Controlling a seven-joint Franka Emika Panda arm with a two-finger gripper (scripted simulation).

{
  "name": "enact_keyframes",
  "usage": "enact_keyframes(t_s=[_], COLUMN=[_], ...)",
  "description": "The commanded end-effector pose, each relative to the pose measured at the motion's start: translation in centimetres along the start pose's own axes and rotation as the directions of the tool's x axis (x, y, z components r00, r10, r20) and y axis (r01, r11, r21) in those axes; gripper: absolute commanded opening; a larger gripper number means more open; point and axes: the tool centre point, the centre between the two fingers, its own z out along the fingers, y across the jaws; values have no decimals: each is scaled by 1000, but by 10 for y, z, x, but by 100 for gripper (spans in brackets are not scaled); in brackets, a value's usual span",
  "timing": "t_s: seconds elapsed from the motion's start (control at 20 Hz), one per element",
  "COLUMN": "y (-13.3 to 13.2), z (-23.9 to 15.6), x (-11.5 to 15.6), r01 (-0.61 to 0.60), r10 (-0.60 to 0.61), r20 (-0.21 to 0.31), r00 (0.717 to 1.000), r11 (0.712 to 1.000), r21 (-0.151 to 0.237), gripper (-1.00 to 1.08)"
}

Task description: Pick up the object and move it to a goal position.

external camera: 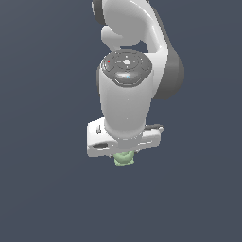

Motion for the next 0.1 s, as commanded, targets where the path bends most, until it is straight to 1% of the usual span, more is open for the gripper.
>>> enact_keyframes(t_s=[0.0,0.05], y=[0,0], z=[-1,-1], x=[1,1], r01=[0,0], r10=[0,0], r20=[0,0], r00=[1000,1000], r11=[1000,1000], r21=[0,0], gripper=[-100,-100])
